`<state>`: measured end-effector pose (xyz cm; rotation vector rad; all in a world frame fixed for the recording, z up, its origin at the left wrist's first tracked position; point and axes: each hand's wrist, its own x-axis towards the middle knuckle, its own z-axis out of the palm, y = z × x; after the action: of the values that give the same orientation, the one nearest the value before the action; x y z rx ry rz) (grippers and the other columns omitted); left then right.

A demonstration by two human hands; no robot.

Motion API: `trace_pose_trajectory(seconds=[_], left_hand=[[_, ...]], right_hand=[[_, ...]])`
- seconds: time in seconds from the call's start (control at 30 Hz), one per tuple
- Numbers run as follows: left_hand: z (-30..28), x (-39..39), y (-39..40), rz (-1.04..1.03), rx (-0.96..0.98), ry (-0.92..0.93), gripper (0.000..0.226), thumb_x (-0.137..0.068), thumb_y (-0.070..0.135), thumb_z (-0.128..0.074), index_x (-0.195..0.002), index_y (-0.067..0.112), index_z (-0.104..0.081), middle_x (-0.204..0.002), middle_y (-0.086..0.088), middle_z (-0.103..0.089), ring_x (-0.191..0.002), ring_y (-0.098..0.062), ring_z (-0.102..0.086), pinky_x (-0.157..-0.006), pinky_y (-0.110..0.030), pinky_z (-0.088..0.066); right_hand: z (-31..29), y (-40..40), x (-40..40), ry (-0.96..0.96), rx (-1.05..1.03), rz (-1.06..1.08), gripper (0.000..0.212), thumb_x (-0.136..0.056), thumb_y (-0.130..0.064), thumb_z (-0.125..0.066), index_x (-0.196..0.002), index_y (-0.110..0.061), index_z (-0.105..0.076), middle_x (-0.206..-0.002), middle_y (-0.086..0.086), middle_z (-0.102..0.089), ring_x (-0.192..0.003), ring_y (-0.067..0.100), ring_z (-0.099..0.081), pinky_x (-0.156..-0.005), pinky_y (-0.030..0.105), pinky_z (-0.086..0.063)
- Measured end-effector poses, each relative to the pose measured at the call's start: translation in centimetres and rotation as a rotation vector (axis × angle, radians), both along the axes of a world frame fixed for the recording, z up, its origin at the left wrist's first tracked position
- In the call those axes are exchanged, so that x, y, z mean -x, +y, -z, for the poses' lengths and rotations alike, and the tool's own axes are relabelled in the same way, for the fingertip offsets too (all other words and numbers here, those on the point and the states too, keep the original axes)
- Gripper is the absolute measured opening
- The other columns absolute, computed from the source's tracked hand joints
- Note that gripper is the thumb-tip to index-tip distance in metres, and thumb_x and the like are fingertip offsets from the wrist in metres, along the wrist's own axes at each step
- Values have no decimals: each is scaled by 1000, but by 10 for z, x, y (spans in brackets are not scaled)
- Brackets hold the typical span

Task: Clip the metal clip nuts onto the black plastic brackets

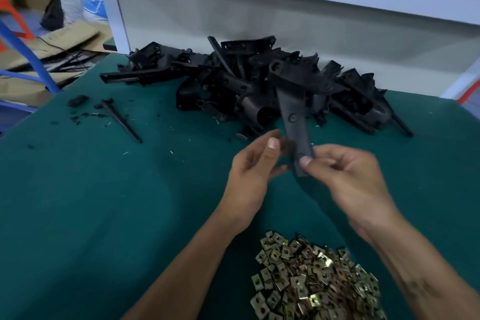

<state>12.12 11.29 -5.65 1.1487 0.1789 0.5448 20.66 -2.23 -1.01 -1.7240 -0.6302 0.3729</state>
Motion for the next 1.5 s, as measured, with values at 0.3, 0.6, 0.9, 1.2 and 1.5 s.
trace_pose_trajectory(seconds=[0.3,0.6,0.9,1.2,1.5], left_hand=[[-18,0,6,-432,-80,-49,17,-95,16,-46,-88,15,-61,-71,0,-53,-61,-14,-44,-56,-26,-37],[-2,5,2,-368,-751,173,70,-99,68,-14,-127,23,-60,-94,0,-69,-86,-21,-64,-72,-49,-51],[-10,6,8,-155,-761,138,59,-90,81,-35,-90,24,-50,-67,9,-39,-57,-9,-33,-53,-40,-32],[-10,7,26,75,-29,140,34,-85,40,-76,-87,7,-65,-88,-14,-60,-75,-20,-63,-57,-32,-56],[2,1,27,37,45,190,3,-100,11,-58,-97,11,-58,-88,-8,-74,-75,-20,-72,-56,-29,-57]], right_hand=[[13,-2,19,-513,388,-259,19,-95,-36,-68,-98,-22,-80,-96,-13,-74,-84,2,-67,-73,25,-53],[36,-96,10,-47,129,-106,14,-81,-23,-74,-92,-26,-82,-89,3,-74,-85,15,-68,-77,18,-52],[31,-111,5,-169,399,-233,29,-82,-5,-81,-79,-34,-76,-91,-8,-59,-76,20,-57,-68,29,-49],[40,-109,3,-154,229,-124,25,-91,-1,-68,-86,-26,-68,-84,4,-69,-72,20,-60,-66,29,-51],[47,-100,2,-380,403,-167,9,-83,-27,-75,-86,-34,-71,-94,-9,-61,-76,17,-58,-64,24,-47]])
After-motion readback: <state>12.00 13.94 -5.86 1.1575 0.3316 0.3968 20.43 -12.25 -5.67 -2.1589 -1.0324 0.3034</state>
